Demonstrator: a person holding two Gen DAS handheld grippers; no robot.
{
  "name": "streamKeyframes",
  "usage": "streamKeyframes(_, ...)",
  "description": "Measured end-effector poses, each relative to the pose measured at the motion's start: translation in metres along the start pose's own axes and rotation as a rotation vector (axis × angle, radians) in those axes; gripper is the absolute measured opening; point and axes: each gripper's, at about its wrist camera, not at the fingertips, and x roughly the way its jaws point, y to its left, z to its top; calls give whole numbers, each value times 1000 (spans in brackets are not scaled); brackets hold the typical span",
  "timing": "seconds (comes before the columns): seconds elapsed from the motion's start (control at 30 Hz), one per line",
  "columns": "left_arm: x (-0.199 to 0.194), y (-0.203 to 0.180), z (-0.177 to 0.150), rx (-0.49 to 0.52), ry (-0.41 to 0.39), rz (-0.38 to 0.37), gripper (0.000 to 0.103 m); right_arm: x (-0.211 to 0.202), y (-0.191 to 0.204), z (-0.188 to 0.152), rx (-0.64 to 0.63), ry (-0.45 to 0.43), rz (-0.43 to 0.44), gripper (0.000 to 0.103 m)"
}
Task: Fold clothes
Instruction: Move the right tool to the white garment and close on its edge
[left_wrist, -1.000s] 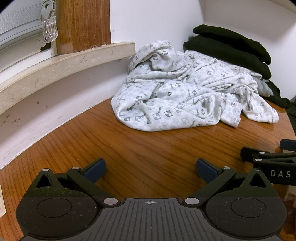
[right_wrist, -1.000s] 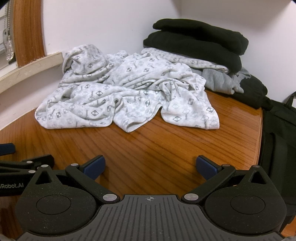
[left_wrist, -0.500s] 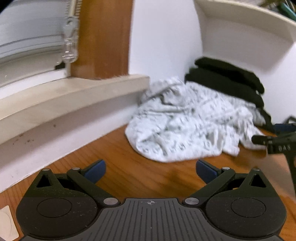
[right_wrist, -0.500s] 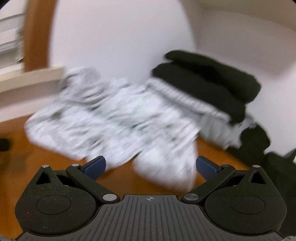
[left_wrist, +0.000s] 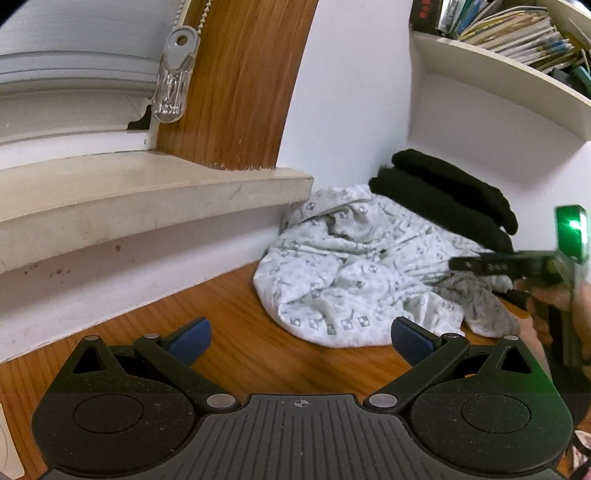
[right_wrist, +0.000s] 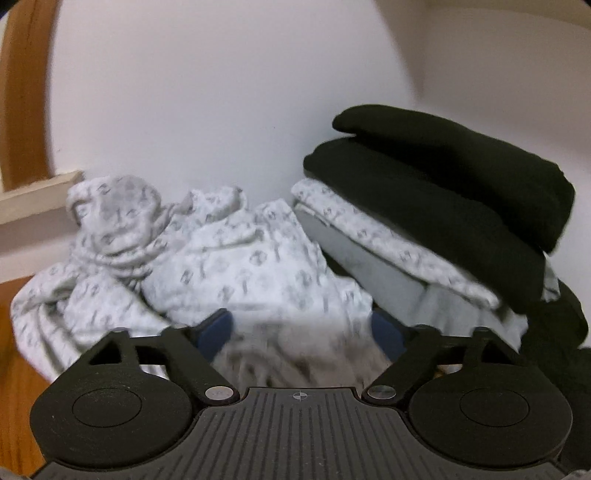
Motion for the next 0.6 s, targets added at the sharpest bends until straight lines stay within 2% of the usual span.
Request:
streamKeyframes(0.03,0,1,0,-5,-3,2,103,6,0,3,-3,6,11,67)
streamKeyframes(0.2,1,6,0,-37,7,-14,103,27,-2,6,-7,60,61,58)
streamKeyframes(0.37,5,13,-1,-78,28,-22,103,45,-4,3,-4,129,109,59)
streamKeyframes(0.53,4,16,-1,-84,19,-25,103,41,-11,-10,36,159,220,53)
streamKeyframes(0.6,3,15,0,-83,17,-34,103,34,-8,-15,23,155,238,53)
